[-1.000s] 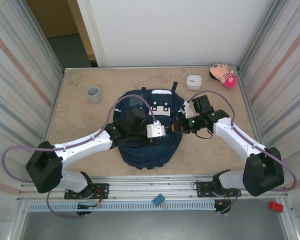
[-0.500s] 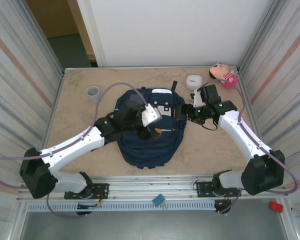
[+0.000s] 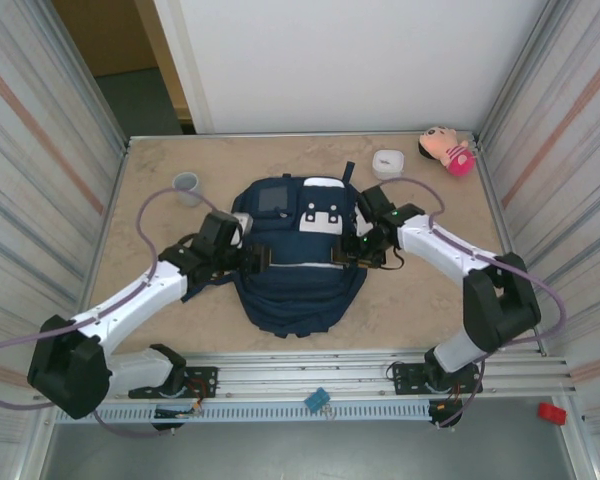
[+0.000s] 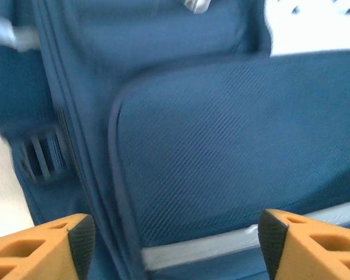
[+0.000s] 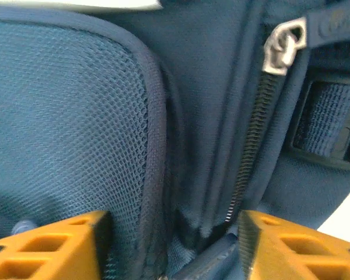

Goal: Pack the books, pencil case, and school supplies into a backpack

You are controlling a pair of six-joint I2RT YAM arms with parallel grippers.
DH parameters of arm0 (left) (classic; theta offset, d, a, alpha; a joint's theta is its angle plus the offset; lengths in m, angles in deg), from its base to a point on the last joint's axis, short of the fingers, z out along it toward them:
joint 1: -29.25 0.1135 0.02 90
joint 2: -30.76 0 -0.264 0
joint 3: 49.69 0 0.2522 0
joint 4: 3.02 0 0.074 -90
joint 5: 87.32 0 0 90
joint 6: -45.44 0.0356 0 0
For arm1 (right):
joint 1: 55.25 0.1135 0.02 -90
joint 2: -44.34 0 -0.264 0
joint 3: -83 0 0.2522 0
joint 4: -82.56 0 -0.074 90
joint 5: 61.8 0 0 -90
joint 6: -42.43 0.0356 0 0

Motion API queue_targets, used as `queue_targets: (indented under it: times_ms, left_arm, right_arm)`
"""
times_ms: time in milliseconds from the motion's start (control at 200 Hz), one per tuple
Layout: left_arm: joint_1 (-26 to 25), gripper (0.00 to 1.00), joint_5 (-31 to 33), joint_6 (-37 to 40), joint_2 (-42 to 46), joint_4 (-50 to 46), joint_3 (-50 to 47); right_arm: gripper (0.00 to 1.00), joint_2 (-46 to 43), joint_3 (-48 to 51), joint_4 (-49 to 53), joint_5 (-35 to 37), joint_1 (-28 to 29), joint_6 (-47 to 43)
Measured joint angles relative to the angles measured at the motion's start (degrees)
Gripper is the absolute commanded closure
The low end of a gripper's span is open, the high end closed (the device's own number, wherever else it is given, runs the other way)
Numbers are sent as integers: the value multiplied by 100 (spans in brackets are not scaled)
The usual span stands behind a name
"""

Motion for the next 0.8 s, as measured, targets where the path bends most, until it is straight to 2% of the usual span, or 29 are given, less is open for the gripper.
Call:
queue_targets:
  times_ms: [160,356,476,621,641,661,671,802]
  left_arm:
    - [-11,38,-116,-455,-479,807,-844]
    - [-9,36,-46,-706,-903,1574,-905]
    - [-9,25,79,-721,-1108,1558,-463]
    - [-9,15,470,-492,-918,1270,444]
    - [-9,13,542,-422,-822,1239,549]
    - [-7,11,619,-387,-739,1207,645]
    - [-4,10,667,-323,-664,1185,699]
    - [-4,6,1377,271,389,1167,927]
  right_arm:
    - [54,485,575,-850,-116,-101,205]
    - [48,634,474,-1176,-153,-306,219]
    - [32,649,173,-1119,76,-531,118]
    - [19,293,-391,-597,684,-896,-225]
    - [15,192,-479,-522,782,-957,-249]
    - [3,79,-577,-455,881,-1027,-352]
    - [0,28,-608,-428,918,-1056,-350]
    - [1,-999,-901,-402,1438,-1593,-846]
